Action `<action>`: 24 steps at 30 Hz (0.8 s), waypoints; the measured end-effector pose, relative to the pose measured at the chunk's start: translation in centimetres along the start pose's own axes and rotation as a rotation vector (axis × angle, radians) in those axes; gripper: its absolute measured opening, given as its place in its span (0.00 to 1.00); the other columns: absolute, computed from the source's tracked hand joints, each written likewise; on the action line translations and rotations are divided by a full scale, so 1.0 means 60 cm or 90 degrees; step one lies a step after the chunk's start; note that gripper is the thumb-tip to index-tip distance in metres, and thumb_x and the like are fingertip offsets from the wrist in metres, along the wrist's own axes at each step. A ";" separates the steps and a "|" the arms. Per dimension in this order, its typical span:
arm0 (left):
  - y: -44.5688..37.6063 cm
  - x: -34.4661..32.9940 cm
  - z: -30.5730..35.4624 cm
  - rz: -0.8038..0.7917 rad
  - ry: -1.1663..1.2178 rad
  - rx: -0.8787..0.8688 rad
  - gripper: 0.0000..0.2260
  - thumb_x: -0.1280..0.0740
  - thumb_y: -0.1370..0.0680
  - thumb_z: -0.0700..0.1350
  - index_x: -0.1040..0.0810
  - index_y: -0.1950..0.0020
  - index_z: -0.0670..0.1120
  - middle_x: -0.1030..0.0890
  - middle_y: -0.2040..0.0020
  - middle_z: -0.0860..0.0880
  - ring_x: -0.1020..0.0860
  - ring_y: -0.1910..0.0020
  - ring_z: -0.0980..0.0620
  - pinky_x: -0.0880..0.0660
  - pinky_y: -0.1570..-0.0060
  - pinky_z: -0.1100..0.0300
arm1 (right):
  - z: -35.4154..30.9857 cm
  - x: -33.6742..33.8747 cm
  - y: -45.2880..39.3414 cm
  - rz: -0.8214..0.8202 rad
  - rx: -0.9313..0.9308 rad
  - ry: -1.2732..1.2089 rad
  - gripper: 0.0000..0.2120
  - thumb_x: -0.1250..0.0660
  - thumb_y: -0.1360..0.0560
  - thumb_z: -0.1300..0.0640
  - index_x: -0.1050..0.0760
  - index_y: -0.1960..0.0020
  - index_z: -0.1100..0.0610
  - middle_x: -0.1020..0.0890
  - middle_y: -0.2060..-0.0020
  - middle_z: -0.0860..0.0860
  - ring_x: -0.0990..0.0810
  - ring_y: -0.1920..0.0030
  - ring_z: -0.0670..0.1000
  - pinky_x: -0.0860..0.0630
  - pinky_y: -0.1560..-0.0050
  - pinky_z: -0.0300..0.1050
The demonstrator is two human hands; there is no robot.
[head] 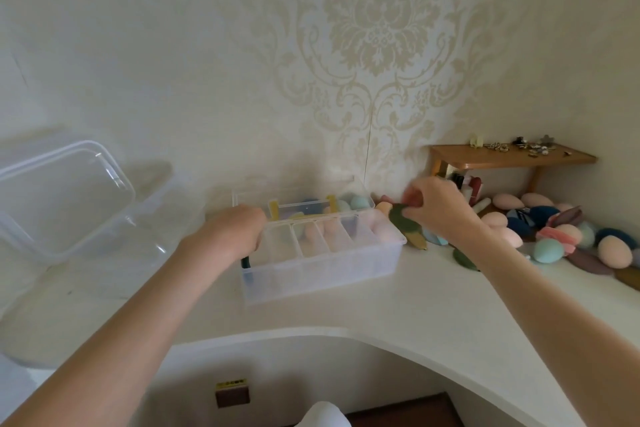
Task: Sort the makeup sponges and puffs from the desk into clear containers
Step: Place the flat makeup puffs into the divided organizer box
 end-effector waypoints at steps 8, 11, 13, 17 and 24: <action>0.019 0.008 -0.007 0.000 0.077 -0.003 0.12 0.40 0.24 0.35 0.19 0.48 0.41 0.19 0.44 0.45 0.21 0.45 0.46 0.28 0.45 0.59 | -0.235 -0.070 0.045 -0.035 0.127 -0.333 0.07 0.32 0.30 0.65 0.30 0.57 0.58 0.24 0.71 0.48 0.23 0.72 0.47 0.26 0.73 0.34; 0.022 0.006 -0.014 0.025 0.090 -0.010 0.11 0.39 0.24 0.37 0.21 0.45 0.40 0.19 0.44 0.43 0.22 0.46 0.46 0.29 0.48 0.58 | -0.268 -0.120 0.053 -0.055 0.141 -0.336 0.05 0.32 0.30 0.64 0.29 0.58 0.59 0.24 0.69 0.51 0.19 0.64 0.56 0.23 0.65 0.47; 0.026 0.008 -0.015 0.049 0.095 -0.026 0.10 0.38 0.24 0.36 0.24 0.44 0.39 0.22 0.42 0.43 0.23 0.43 0.45 0.29 0.45 0.57 | -0.274 -0.141 0.053 -0.056 0.147 -0.277 0.04 0.33 0.30 0.61 0.28 0.59 0.59 0.22 0.65 0.54 0.23 0.61 0.55 0.26 0.60 0.49; 0.032 0.013 -0.011 0.068 0.128 -0.058 0.11 0.36 0.26 0.34 0.28 0.44 0.40 0.26 0.43 0.44 0.23 0.44 0.46 0.27 0.43 0.54 | -0.281 -0.162 0.052 -0.057 0.183 -0.187 0.05 0.37 0.28 0.63 0.23 0.55 0.62 0.18 0.56 0.59 0.21 0.56 0.56 0.26 0.58 0.46; 0.020 0.013 -0.009 0.015 0.059 -0.055 0.11 0.36 0.25 0.37 0.23 0.44 0.38 0.27 0.42 0.43 0.23 0.44 0.44 0.27 0.42 0.51 | -0.276 -0.175 0.047 -0.156 0.262 -0.179 0.14 0.42 0.27 0.68 0.18 0.50 0.63 0.16 0.53 0.61 0.19 0.51 0.61 0.23 0.47 0.54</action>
Point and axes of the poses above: each hand's wrist, its own y-axis away from the middle knuckle, its own x-axis out of the back of the hand, z = x × y, the point moved 5 cm from there along -y, towards the middle knuckle
